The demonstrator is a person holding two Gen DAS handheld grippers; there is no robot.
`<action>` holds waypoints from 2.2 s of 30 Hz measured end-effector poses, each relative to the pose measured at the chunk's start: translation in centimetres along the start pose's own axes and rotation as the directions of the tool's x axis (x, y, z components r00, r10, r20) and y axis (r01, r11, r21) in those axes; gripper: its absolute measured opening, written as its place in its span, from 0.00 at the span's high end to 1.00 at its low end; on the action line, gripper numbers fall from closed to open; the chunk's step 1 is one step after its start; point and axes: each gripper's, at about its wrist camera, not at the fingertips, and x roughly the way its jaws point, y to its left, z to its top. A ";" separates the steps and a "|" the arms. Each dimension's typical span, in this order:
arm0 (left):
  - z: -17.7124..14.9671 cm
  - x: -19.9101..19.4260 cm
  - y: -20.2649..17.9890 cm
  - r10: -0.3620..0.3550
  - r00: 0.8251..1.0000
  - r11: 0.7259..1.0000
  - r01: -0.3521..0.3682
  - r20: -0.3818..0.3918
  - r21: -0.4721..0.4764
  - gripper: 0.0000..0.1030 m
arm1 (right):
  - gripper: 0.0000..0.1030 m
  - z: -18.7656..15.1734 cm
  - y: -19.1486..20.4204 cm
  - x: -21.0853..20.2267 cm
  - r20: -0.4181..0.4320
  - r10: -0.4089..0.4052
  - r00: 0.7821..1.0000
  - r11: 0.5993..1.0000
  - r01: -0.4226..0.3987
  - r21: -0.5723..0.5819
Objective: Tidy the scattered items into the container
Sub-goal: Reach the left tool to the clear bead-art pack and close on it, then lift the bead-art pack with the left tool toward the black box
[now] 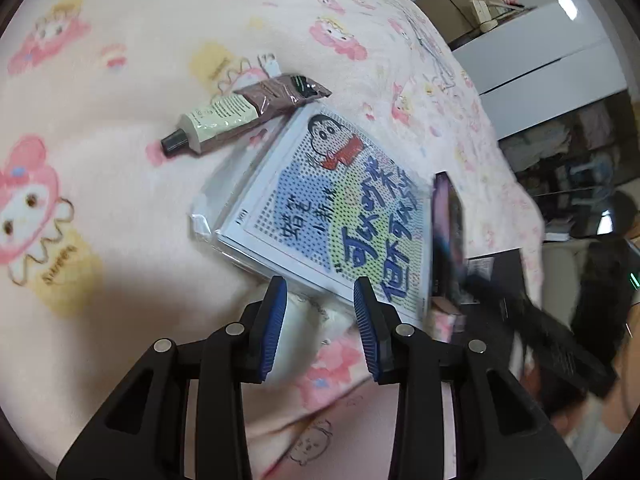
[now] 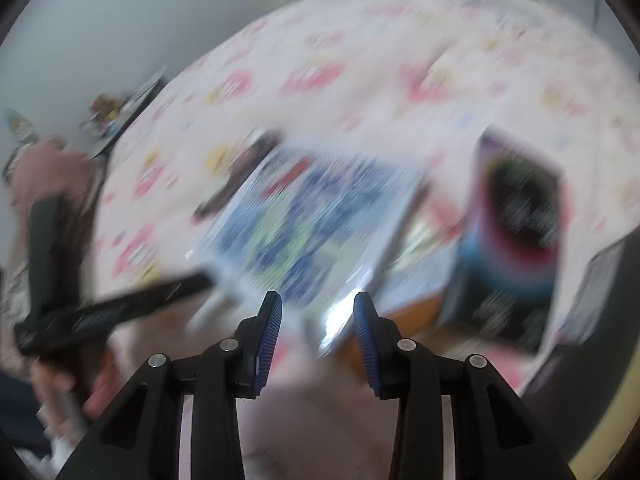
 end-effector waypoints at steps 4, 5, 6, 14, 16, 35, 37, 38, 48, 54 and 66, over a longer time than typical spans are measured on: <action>-0.1 0.5 0.7 -0.011 0.999 1.000 0.011 -0.030 -0.003 0.67 | 0.63 4.5 -2.8 3.0 0.033 -0.042 0.999 0.998 0.040 0.053; -0.2 0.6 0.8 -0.010 1.000 1.000 0.010 -0.026 -0.007 0.67 | 0.62 5.4 -3.0 4.2 0.023 -0.049 0.999 0.996 0.047 0.070; 0.0 0.6 0.8 -0.009 1.000 1.000 0.009 -0.020 -0.010 0.67 | 0.62 5.9 -3.3 5.2 0.014 -0.053 0.999 0.995 0.051 0.084; 0.4 -0.8 1.9 0.031 0.999 1.000 -0.031 0.020 -0.002 0.64 | 0.54 6.8 -4.1 9.9 -0.039 0.036 0.999 0.988 -0.029 0.151; 0.4 -1.3 2.5 0.060 0.998 0.998 -0.060 0.034 -0.013 0.61 | 0.54 5.4 -2.9 8.9 -0.038 0.041 0.998 0.992 -0.036 0.125; 1.0 -2.0 7.3 0.151 0.984 0.984 -0.140 0.099 -0.111 0.54 | 0.54 0.5 5.1 8.6 -0.137 0.094 0.986 0.995 -0.096 -0.005; 1.3 -2.4 6.4 0.171 0.978 0.985 -0.166 0.119 -0.058 0.46 | 0.54 -0.6 5.9 7.6 -0.154 0.094 0.984 0.994 -0.100 -0.032; 1.4 -2.5 6.3 0.162 0.980 0.987 -0.159 0.116 -0.033 0.45 | 0.54 -1.3 6.3 7.0 -0.172 0.104 0.979 0.992 -0.114 -0.048; 0.9 -2.0 8.1 0.162 0.983 0.986 -0.158 0.085 -0.054 0.48 | 0.54 -0.7 6.6 7.3 -0.139 0.150 0.979 0.986 -0.158 -0.050; 0.3 -5.2 5.8 0.128 0.985 0.991 -0.131 0.114 0.019 0.49 | 0.54 -1.4 8.2 6.9 -0.140 0.161 0.977 0.985 -0.167 -0.033; -2.1 -7.6 -12.4 -0.073 0.993 0.914 0.028 0.096 0.404 0.47 | 0.55 -7.4 1.8 -14.6 0.234 -0.038 0.971 0.990 0.005 0.138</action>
